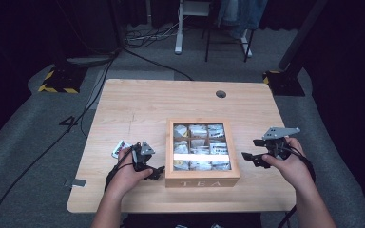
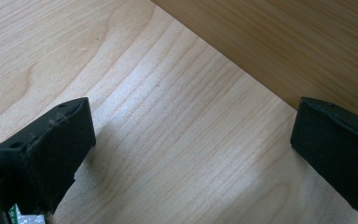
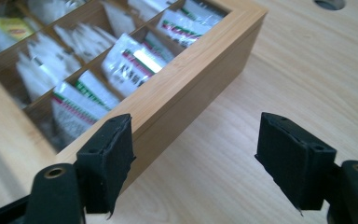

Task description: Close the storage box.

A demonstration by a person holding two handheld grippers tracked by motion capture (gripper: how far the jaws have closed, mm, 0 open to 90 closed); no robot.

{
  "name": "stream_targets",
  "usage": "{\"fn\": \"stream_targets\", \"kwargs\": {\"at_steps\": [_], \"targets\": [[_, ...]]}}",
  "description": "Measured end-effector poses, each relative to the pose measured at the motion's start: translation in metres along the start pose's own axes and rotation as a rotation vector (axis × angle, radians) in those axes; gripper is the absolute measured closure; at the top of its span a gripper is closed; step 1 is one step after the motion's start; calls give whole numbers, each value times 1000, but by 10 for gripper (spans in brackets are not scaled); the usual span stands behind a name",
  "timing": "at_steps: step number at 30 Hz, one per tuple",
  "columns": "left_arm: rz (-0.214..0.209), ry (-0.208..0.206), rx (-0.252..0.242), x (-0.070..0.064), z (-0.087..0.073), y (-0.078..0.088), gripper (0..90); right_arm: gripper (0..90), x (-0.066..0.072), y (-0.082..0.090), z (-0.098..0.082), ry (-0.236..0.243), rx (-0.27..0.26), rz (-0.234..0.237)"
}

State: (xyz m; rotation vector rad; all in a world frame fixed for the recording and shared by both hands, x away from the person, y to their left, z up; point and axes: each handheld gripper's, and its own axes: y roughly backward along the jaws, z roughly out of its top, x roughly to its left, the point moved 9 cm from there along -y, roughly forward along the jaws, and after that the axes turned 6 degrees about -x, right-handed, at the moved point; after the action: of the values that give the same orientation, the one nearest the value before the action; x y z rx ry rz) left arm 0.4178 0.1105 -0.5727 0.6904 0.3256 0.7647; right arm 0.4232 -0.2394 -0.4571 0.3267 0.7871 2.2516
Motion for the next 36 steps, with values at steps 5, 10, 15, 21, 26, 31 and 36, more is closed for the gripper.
{"fn": "stream_targets", "kwargs": {"at_steps": [5,10,15,21,26,31,36], "targets": [[0,1,0,0,0,0,3,276,-11,-7,-4,-19,-26,-35],[5,1,-1,1,1,-1,3,279,-20,-15,-12,-52,-31,-60],[1,2,2,1,1,-1,3,279,-30,-24,-21,-81,-31,-80],[1,2,2,1,1,-1,3,279,-43,-35,-32,-105,-41,-104],[3,3,-1,2,2,-2,3,281,-54,-44,-39,-99,-65,-139],[4,3,-1,3,2,-2,4,281,-65,-53,-47,-108,-95,-181],[4,3,-1,3,2,-2,4,280,-69,-61,-54,-107,-92,-217]]}}
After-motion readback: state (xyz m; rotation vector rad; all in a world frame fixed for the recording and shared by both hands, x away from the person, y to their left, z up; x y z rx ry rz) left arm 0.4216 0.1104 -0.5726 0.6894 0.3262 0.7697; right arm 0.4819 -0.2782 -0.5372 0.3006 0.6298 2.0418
